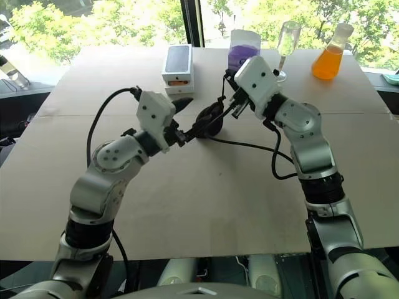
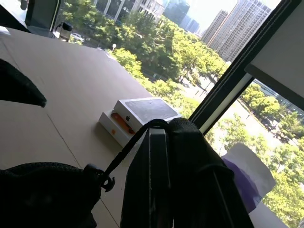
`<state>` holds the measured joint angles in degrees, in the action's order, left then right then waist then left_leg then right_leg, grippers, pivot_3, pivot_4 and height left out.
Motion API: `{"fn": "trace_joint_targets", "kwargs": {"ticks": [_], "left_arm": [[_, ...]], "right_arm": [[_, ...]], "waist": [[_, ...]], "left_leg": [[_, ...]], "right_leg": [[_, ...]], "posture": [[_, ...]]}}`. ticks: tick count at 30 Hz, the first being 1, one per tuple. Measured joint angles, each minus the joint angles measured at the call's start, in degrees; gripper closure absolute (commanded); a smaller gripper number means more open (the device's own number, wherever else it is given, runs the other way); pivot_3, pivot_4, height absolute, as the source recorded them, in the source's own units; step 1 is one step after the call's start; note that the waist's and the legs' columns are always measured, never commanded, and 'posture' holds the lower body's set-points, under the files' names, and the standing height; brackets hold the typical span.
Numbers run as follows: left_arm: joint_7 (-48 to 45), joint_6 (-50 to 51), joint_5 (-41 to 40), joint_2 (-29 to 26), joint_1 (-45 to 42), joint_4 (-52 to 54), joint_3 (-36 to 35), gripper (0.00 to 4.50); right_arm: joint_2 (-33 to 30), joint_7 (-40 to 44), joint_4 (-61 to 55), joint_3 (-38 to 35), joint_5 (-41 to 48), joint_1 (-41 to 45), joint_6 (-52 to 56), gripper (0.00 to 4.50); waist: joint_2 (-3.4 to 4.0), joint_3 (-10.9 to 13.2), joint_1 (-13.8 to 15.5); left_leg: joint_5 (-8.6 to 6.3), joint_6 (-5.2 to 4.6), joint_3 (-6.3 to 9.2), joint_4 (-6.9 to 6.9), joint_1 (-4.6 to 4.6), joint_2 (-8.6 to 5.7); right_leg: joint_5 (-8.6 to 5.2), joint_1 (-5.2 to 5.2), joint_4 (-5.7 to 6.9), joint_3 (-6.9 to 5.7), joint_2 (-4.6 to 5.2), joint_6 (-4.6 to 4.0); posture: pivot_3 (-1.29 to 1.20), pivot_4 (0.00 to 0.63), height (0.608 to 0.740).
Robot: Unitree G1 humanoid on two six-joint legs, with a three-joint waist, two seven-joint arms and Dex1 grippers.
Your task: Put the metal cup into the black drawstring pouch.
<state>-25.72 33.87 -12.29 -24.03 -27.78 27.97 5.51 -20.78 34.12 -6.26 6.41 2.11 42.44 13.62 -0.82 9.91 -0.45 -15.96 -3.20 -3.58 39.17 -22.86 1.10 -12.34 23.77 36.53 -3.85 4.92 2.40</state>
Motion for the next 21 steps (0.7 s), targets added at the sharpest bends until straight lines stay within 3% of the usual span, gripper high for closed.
{"fn": "trace_joint_targets", "kwargs": {"ticks": [8, 21], "left_arm": [[0.9, -0.4, 4.5, 3.1, -5.4, -5.8, 6.3, 1.4], [1.1, -1.8, 6.6, 8.0, -10.6, -11.2, 7.0, 1.4]], "right_arm": [[0.3, 1.0, -3.2, 0.6, 1.4, -0.5, 1.2, 4.5], [-0.2, 2.7, -6.2, 1.7, 3.1, -1.2, 2.0, 4.5]], "waist": [[0.0, 0.0, 0.1], [0.0, 0.0, 0.1]], "left_leg": [[0.0, -0.01, -0.01, 0.01, 0.0, 0.0], [-0.01, -0.02, -0.01, 0.01, -0.01, 0.0]], "right_leg": [[0.0, 0.0, 0.0, 0.0, 0.0, 0.0], [0.0, 0.0, 0.0, 0.0, 0.0, 0.0]], "posture": [[0.0, 0.15, 0.74], [0.0, 0.15, 0.74]]}}
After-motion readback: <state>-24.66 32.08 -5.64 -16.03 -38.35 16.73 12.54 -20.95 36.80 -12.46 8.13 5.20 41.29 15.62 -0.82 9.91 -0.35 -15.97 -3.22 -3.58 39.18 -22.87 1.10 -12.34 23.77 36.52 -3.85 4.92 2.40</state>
